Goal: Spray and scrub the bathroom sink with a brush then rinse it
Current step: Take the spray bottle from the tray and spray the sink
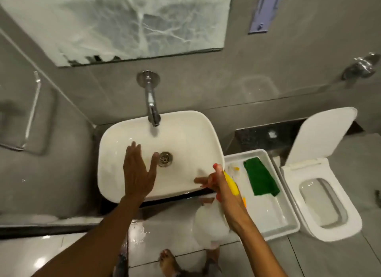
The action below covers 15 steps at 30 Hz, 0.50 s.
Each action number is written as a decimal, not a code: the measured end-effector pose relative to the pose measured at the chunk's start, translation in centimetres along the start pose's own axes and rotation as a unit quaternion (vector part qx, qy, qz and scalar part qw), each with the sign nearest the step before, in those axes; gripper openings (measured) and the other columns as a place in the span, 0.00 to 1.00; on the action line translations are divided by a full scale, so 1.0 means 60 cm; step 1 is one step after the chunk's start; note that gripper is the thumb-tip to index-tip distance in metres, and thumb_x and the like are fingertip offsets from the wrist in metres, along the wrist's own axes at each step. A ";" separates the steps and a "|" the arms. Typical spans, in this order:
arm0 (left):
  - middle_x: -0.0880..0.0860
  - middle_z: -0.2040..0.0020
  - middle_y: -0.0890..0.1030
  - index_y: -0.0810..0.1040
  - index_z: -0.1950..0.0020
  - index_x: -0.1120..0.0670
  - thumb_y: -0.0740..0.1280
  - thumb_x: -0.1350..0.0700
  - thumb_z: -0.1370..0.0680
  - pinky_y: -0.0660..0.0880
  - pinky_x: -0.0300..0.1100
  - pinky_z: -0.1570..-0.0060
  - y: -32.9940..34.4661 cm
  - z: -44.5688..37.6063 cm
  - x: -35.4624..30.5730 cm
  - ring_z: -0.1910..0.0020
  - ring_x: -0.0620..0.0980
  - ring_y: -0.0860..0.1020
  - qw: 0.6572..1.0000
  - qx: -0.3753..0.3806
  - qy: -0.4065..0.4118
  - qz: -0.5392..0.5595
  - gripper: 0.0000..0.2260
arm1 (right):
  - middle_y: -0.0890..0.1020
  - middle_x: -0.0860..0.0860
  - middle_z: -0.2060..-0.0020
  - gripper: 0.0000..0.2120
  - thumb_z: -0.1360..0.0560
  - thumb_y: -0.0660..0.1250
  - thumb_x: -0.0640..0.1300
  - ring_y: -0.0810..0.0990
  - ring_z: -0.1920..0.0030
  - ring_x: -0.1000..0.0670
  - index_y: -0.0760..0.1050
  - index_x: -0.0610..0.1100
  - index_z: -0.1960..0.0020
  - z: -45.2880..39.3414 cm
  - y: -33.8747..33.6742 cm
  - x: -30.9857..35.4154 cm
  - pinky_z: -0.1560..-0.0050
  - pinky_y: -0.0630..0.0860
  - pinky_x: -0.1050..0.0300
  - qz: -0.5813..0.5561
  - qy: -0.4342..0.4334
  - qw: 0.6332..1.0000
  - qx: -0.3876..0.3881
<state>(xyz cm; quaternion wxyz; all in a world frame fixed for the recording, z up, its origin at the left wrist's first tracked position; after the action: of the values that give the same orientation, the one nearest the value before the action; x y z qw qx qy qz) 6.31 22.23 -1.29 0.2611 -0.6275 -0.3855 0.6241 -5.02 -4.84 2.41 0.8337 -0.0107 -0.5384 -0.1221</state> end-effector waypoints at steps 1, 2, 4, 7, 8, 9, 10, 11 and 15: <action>0.57 0.13 0.60 0.60 0.15 0.57 0.55 0.33 0.17 0.54 0.58 0.15 -0.017 -0.005 0.029 0.13 0.58 0.56 0.999 -0.019 -0.046 0.010 0.38 | 0.92 0.46 0.50 0.24 0.20 0.61 0.72 0.90 0.44 0.47 0.87 0.58 0.58 0.009 0.018 -0.010 0.45 0.87 0.43 0.012 0.011 1.000 -0.001; 0.58 0.13 0.60 0.60 0.16 0.57 0.54 0.32 0.17 0.54 0.58 0.15 -0.034 -0.008 0.056 0.13 0.58 0.56 0.996 -0.038 -0.080 0.016 0.38 | 0.92 0.46 0.51 0.23 0.20 0.62 0.72 0.91 0.45 0.47 0.88 0.59 0.56 0.018 0.039 -0.023 0.43 0.86 0.38 0.019 0.023 1.000 0.001; 0.60 0.14 0.62 0.63 0.17 0.60 0.55 0.33 0.16 0.55 0.60 0.15 -0.058 -0.013 0.095 0.14 0.60 0.58 0.993 -0.061 -0.099 0.006 0.38 | 0.91 0.46 0.52 0.24 0.23 0.64 0.74 0.91 0.48 0.49 0.88 0.57 0.51 0.033 0.076 -0.046 0.45 0.87 0.34 0.024 0.043 0.999 0.012; 0.62 0.16 0.64 0.65 0.19 0.62 0.56 0.36 0.16 0.55 0.60 0.16 -0.065 -0.009 0.132 0.15 0.63 0.60 0.994 -0.057 -0.086 -0.034 0.36 | 0.91 0.47 0.54 0.26 0.28 0.64 0.77 0.90 0.48 0.51 0.87 0.59 0.49 0.047 0.111 -0.070 0.48 0.88 0.39 0.046 0.053 0.997 0.014; 0.62 0.16 0.64 0.65 0.19 0.62 0.55 0.36 0.16 0.54 0.60 0.15 -0.065 -0.006 0.142 0.15 0.63 0.59 0.993 -0.054 -0.090 -0.045 0.36 | 0.90 0.48 0.55 0.25 0.27 0.63 0.77 0.90 0.48 0.50 0.87 0.60 0.50 0.047 0.118 -0.078 0.48 0.89 0.41 0.052 0.051 0.997 0.007; 0.62 0.16 0.64 0.65 0.19 0.62 0.54 0.36 0.15 0.54 0.60 0.15 -0.064 -0.004 0.151 0.14 0.63 0.58 0.992 -0.054 -0.098 -0.052 0.35 | 0.91 0.48 0.56 0.24 0.26 0.62 0.76 0.90 0.49 0.48 0.87 0.61 0.51 0.048 0.124 -0.084 0.46 0.88 0.42 0.061 0.048 0.997 -0.001; 0.62 0.16 0.64 0.66 0.19 0.62 0.53 0.36 0.15 0.55 0.60 0.15 -0.063 -0.003 0.157 0.14 0.63 0.59 0.991 -0.059 -0.106 -0.054 0.35 | 0.91 0.50 0.57 0.23 0.24 0.61 0.76 0.90 0.49 0.48 0.87 0.62 0.52 0.047 0.129 -0.090 0.44 0.87 0.43 0.080 0.042 0.996 -0.007; 0.62 0.16 0.65 0.67 0.19 0.62 0.53 0.37 0.14 0.56 0.60 0.16 -0.063 -0.002 0.157 0.14 0.63 0.59 0.990 -0.068 -0.108 -0.052 0.34 | 0.91 0.51 0.58 0.24 0.22 0.59 0.76 0.90 0.50 0.49 0.87 0.62 0.54 0.047 0.132 -0.094 0.43 0.86 0.46 0.106 0.039 0.994 -0.011; 0.61 0.17 0.68 0.69 0.21 0.61 0.54 0.41 0.13 0.61 0.60 0.18 -0.067 -0.003 0.166 0.16 0.62 0.63 0.989 -0.099 -0.109 -0.020 0.29 | 0.86 0.47 0.72 0.33 0.23 0.59 0.77 0.91 0.61 0.50 0.80 0.50 0.66 0.051 0.148 -0.112 0.50 0.81 0.53 0.162 0.015 0.986 -0.034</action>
<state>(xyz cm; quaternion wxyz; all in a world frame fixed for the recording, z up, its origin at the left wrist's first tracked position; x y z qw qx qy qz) 5.09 32.58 -3.81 0.1664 -0.5703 -0.4842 0.6424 -8.47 5.51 -1.38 0.8498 -0.1242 -0.5123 -0.0034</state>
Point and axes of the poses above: each hand's wrist, its own z-axis away from the middle knuckle, its own y-axis out of the palm, x = y × z, the point moved 8 cm from there along -z, towards the middle knuckle
